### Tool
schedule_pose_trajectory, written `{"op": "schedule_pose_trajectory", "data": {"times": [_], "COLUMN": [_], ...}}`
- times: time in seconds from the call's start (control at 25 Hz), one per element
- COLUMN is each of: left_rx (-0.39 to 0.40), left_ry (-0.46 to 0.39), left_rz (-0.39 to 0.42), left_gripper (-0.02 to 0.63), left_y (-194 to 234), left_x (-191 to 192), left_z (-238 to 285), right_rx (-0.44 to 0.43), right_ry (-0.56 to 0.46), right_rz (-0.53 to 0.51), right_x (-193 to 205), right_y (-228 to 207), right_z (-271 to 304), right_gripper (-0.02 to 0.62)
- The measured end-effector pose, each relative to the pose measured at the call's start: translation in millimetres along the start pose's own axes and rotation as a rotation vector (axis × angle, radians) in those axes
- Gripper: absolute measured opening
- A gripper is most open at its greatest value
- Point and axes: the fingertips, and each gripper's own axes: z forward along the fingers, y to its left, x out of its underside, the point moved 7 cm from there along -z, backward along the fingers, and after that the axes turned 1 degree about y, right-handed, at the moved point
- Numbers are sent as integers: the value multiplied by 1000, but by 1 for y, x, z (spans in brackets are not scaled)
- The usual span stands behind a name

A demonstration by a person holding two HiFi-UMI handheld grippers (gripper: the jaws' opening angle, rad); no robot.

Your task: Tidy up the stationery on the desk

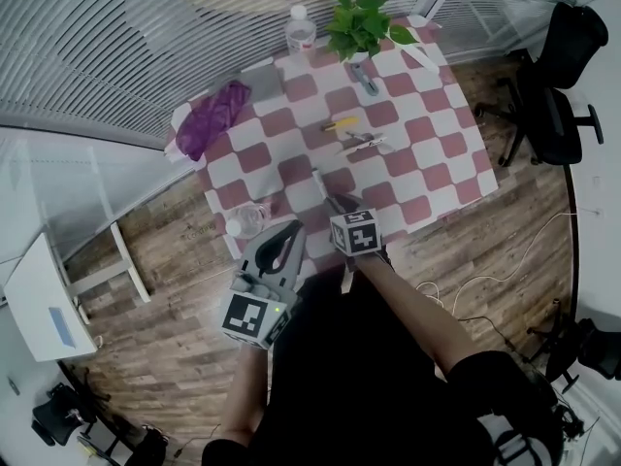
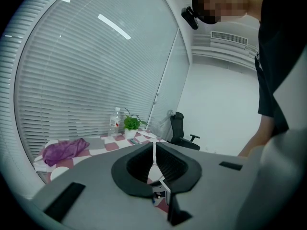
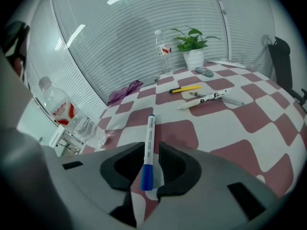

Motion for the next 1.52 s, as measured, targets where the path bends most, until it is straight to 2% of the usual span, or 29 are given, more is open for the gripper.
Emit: {"op": "schedule_pose_trajectory", "data": {"times": [0.12, 0.48, 0.76, 0.92, 1.2, 1.36, 1.52], "left_rx": [-10, -46, -97, -140, -217, -261, -304], "left_ry": [8, -19, -45, -57, -75, -74, -74], "left_rz": [13, 35, 24, 14, -24, -22, -57], "left_gripper": [43, 43, 43, 43, 43, 43, 43], "left_y": [-3, -23, -43, -54, -67, -68, -70], "left_x": [0, -9, -12, -13, -12, -5, -3], "left_z": [4, 17, 29, 37, 52, 58, 66], "right_rx": [-38, -52, -54, -43, 18, 16, 1], "right_ry": [-16, -41, -51, -48, -17, 15, 54], "right_rz": [7, -31, -157, -323, -819, -996, -1190], "right_x": [-6, -27, -45, -63, -89, -95, -93], "right_y": [-4, -34, -63, -81, -107, -118, -123], "right_z": [-7, -29, -44, -48, -41, -28, -13], "right_gripper": [120, 120, 120, 120, 120, 125, 140]}}
